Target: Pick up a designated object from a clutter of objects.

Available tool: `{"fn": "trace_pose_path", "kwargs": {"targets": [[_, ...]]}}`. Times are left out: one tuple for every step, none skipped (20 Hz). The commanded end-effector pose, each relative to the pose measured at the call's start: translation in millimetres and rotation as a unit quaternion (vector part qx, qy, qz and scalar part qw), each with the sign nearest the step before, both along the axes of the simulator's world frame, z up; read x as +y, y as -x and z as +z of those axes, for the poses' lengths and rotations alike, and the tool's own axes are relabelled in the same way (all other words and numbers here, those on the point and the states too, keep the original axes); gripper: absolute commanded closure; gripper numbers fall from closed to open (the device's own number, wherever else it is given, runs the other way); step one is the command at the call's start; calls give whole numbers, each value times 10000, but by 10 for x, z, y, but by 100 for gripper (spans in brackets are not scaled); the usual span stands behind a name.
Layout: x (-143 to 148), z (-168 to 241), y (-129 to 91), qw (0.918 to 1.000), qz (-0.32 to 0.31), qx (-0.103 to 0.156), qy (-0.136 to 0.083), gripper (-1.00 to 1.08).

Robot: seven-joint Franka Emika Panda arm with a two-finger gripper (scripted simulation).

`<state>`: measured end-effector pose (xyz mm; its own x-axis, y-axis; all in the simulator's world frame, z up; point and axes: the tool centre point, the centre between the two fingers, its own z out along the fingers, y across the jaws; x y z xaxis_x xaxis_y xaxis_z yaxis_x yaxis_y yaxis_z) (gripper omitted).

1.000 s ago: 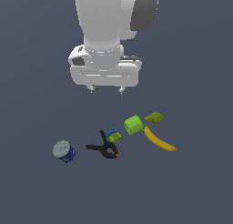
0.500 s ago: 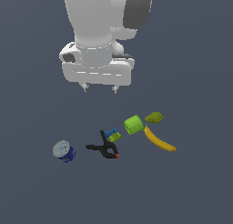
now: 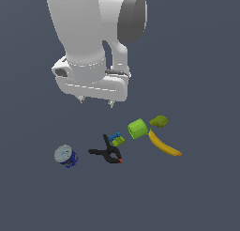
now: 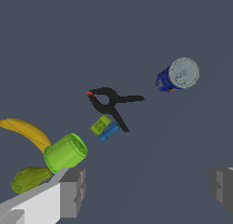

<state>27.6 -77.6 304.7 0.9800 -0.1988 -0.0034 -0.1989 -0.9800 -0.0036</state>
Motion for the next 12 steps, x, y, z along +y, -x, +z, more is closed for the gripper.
{"fn": "trace_pose_path", "kwargs": {"targets": [[-102, -99, -104, 9998, -211, 2, -20, -92], [-150, -145, -151, 9995, -307, 2, -28, -92], [-202, -196, -201, 9992, -410, 2, -36, -92], [-257, -251, -252, 9986, -519, 2, -43, -92], [-316, -311, -304, 9980, -634, 2, -50, -92], [-379, -375, -357, 9971, -754, 2, -56, -92], [-443, -441, -408, 9962, -874, 2, -60, -92], [-508, -508, -457, 9950, -993, 2, -64, -92], [-573, -578, -505, 9938, -1112, 2, -66, -92], [-639, -649, -550, 9924, -1230, 2, -67, -92], [-706, -721, -594, 9909, -1347, 2, -67, -92], [-773, -795, -635, 9892, -1464, 2, -66, -92]]}}
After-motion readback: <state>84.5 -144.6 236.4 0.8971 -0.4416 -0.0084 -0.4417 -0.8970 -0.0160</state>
